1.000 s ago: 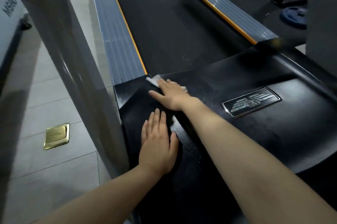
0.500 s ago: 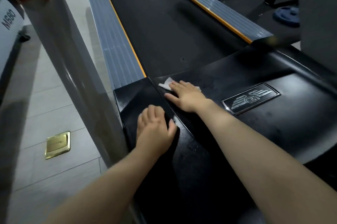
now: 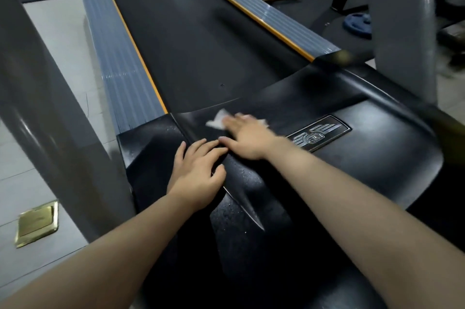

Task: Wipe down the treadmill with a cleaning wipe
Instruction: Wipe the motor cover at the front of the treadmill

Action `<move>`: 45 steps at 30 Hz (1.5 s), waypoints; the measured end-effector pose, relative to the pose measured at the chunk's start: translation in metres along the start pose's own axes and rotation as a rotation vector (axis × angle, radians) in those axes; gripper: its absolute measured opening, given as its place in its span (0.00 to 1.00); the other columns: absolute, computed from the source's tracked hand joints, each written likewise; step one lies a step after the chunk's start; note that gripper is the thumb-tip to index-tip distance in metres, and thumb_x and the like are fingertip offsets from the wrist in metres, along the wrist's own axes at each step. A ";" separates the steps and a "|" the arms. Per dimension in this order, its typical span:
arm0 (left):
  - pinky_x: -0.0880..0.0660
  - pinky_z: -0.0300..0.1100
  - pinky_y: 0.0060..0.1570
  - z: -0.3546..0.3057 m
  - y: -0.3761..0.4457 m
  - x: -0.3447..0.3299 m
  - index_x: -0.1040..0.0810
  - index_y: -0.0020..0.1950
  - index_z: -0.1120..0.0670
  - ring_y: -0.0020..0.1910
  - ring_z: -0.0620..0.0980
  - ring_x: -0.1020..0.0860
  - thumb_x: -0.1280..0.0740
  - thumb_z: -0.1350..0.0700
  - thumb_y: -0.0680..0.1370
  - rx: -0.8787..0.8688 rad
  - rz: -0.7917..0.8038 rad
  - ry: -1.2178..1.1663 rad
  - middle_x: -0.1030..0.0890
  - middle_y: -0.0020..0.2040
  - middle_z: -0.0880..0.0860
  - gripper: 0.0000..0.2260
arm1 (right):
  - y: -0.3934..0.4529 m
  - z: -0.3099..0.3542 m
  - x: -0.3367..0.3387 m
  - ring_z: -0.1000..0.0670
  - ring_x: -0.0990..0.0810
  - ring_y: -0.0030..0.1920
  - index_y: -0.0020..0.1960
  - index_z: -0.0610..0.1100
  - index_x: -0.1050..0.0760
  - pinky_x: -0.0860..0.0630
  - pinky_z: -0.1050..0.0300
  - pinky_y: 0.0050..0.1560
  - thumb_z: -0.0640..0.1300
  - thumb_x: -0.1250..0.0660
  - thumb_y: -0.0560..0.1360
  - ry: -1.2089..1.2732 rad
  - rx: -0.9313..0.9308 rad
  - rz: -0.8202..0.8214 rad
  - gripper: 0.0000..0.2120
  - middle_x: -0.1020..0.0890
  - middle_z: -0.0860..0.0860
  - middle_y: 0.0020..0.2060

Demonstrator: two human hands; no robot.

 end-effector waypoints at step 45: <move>0.58 0.51 0.77 0.002 -0.002 0.004 0.27 0.70 0.43 0.74 0.44 0.40 0.50 0.47 0.76 -0.026 -0.037 -0.032 0.30 0.72 0.43 0.25 | -0.207 -0.017 0.009 0.50 0.40 0.75 0.79 0.54 0.48 0.45 0.50 0.76 0.65 0.50 0.77 0.091 0.160 -0.003 0.33 0.42 0.52 0.78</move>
Point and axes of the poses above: each hand's wrist, its own y-axis towards the middle knuckle, its own x-axis out of the back of the hand, z = x × y, the point moved 2 cm from there along y, towards the middle knuckle
